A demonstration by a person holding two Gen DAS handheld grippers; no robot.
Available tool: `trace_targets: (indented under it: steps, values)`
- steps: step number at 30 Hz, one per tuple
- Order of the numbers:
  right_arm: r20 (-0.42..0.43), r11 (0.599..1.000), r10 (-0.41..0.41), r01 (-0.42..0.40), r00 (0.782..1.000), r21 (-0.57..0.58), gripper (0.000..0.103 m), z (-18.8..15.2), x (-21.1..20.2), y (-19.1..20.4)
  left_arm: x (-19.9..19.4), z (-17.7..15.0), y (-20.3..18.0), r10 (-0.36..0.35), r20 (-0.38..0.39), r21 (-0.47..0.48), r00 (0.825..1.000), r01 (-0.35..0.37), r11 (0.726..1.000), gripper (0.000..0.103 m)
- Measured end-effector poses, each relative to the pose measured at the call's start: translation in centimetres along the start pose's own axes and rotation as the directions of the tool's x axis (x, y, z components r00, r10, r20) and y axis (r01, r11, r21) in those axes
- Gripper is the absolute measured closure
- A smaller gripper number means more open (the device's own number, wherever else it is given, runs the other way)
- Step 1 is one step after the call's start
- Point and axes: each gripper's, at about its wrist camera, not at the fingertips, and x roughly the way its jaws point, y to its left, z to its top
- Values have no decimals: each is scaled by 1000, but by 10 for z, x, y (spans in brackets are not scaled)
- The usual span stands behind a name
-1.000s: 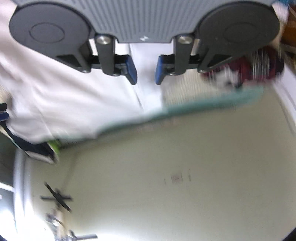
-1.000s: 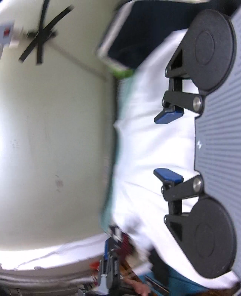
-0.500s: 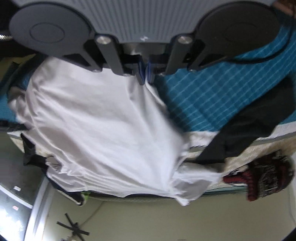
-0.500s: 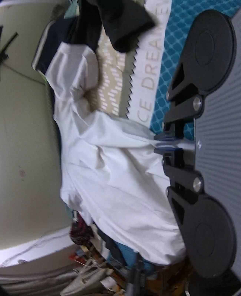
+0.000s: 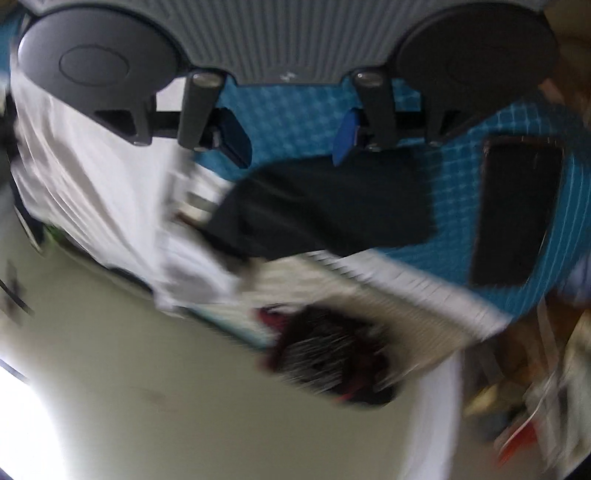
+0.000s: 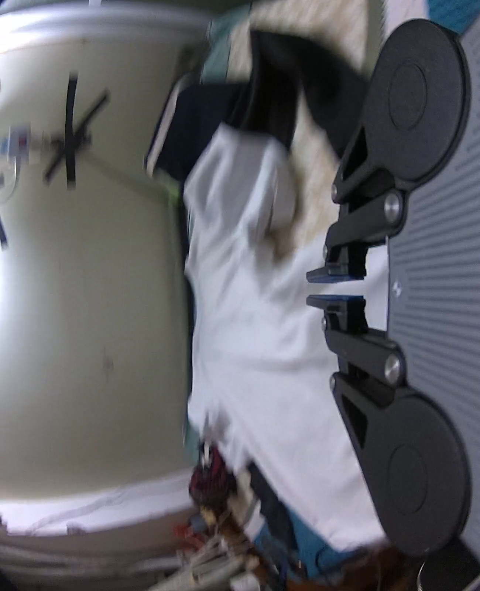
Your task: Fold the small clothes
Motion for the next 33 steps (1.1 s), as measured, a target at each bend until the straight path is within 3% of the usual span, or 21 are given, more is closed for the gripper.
trace_targets:
  steps: [2,3,5,10,11,12,13,16,17,19,21,23,25,30,33]
  values:
    - [13,998,63,-63,998,11,51,3,15,11,21,8,16,3,-53,-134,999,-10,991,53]
    - [38,995,100,-101,994,17,21,5,23,16,31,10,24,-10,-79,-202,997,-7,979,53]
    - [54,984,178,-177,983,-6,25,10,39,29,34,12,31,-62,-42,-279,997,48,959,43]
    - [36,962,269,-266,962,-65,26,17,70,62,37,6,30,-110,6,-412,994,102,905,43]
    - [31,959,278,-276,960,-68,26,16,78,66,37,2,32,-112,30,-445,993,114,888,55]
    - [24,957,284,-282,959,-65,26,16,87,66,39,1,34,-114,42,-466,993,120,877,84]
    - [13,957,287,-286,958,-54,27,16,96,68,44,0,38,-109,46,-492,993,117,863,100]
    - [-18,958,286,-287,958,-25,29,14,123,71,50,4,58,-136,81,-592,987,158,790,100]
    - [-34,959,282,-283,959,-10,29,12,130,70,45,13,65,-121,109,-604,987,163,780,100]
    - [-56,957,288,-287,956,28,31,10,140,65,20,33,74,-75,188,-591,979,174,788,100]
    - [-75,955,292,-286,953,83,32,5,147,56,-12,61,80,-31,278,-572,960,192,798,100]
    - [-51,943,317,-309,947,128,32,2,145,48,-46,95,80,60,370,-540,927,162,826,100]
    - [-49,940,322,-313,946,135,32,1,145,46,-69,129,72,87,426,-496,901,152,855,100]
    - [-48,934,338,-329,940,139,31,-1,144,44,-95,188,-6,-21,463,-312,886,185,932,100]
    - [-39,924,354,-344,934,168,31,-1,143,39,-109,201,-86,-170,456,-122,873,251,960,100]
